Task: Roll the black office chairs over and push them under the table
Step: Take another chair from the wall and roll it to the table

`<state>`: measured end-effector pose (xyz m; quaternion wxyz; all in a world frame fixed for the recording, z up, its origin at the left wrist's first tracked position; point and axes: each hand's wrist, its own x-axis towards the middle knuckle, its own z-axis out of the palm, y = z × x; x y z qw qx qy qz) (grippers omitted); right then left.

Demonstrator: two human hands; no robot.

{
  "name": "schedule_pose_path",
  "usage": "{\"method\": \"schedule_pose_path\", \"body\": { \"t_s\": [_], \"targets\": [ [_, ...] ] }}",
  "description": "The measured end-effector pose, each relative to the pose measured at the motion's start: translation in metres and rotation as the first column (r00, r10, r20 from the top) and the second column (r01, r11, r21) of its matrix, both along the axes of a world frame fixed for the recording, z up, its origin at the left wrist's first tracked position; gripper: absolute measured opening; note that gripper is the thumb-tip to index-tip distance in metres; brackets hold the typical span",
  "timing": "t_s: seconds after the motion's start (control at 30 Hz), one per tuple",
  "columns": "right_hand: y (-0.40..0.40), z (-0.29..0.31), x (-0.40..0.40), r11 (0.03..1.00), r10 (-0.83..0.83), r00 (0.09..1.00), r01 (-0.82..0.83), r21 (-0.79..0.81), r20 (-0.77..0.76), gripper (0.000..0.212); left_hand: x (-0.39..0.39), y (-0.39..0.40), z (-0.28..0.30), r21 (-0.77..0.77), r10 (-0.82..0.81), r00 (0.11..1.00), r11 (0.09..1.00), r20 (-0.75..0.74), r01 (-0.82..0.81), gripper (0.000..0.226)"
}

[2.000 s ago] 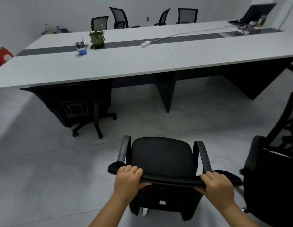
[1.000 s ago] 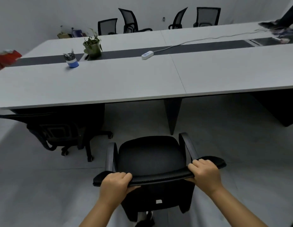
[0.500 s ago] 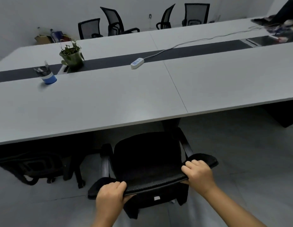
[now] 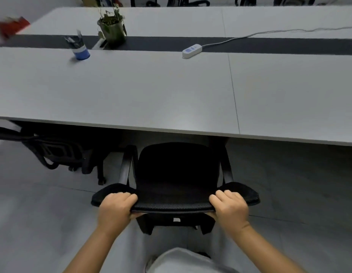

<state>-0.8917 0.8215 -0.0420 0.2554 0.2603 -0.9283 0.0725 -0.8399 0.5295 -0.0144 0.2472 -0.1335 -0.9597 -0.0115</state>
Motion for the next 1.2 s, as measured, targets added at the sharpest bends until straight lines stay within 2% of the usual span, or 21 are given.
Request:
{"method": "schedule_pose_path", "body": {
  "t_s": [0.07, 0.1, 0.13, 0.23, 0.33, 0.4, 0.5, 0.6, 0.87, 1.03, 1.2],
  "targets": [
    [0.002, 0.001, 0.004, 0.998, 0.019, 0.999, -0.021, 0.053, 0.041, 0.041, 0.008, 0.003, -0.001, 0.03, 0.025, 0.999, 0.999, 0.026, -0.026, 0.074],
    [0.005, 0.003, 0.006, 0.997, 0.042, 0.999, -0.044, 0.059, 0.027, 0.04, 0.014, 0.006, -0.001, 0.05, 0.037, 0.999, 0.998, 0.038, -0.039, 0.073],
    [0.008, 0.005, 0.007, 0.996, 0.075, 0.997, -0.075, 0.048, 0.003, 0.036, 0.021, 0.01, -0.002, 0.061, 0.052, 0.998, 0.997, 0.043, -0.055, 0.072],
    [0.019, 0.011, 0.005, 0.988, 0.143, 0.988, -0.145, -0.049, -0.054, 0.067, 0.039, 0.027, -0.003, 0.054, 0.111, 0.993, 0.992, 0.032, -0.112, 0.07],
    [0.035, 0.016, -0.005, 0.974, 0.206, 0.974, -0.213, -0.074, -0.098, 0.075, 0.051, 0.052, -0.006, 0.048, 0.143, 0.99, 0.988, 0.015, -0.144, 0.057],
    [0.045, 0.02, -0.019, 0.972, 0.221, 0.969, -0.228, -0.058, -0.109, 0.075, 0.05, 0.066, -0.008, 0.046, 0.145, 0.989, 0.988, -0.01, -0.144, 0.048],
    [0.05, 0.024, -0.04, 0.977, 0.206, 0.973, -0.21, -0.029, -0.102, 0.072, 0.029, 0.073, -0.005, 0.042, 0.156, 0.985, 0.987, -0.074, -0.153, 0.057],
    [0.039, 0.022, -0.049, 0.987, 0.151, 0.984, -0.156, -0.043, -0.095, 0.072, 0.003, 0.056, -0.001, 0.011, 0.12, 0.986, 0.993, -0.112, -0.12, 0.053],
    [-0.028, 0.014, -0.068, 0.998, -0.022, 0.993, 0.014, -0.063, -0.114, 0.069, -0.082, -0.026, 0.002, -0.026, -0.014, 0.999, 1.0, -0.045, 0.012, 0.071],
    [-0.048, 0.008, -0.096, 0.995, -0.092, 0.988, 0.085, -0.056, -0.123, 0.069, -0.123, -0.051, 0.002, -0.045, -0.089, 0.994, 0.995, -0.059, 0.086, 0.05],
    [-0.056, 0.016, -0.142, 0.994, -0.102, 0.989, 0.106, 0.037, -0.109, 0.062, -0.165, -0.06, -0.001, -0.008, -0.155, 0.983, 0.988, -0.101, 0.155, 0.046]
  ]
}}
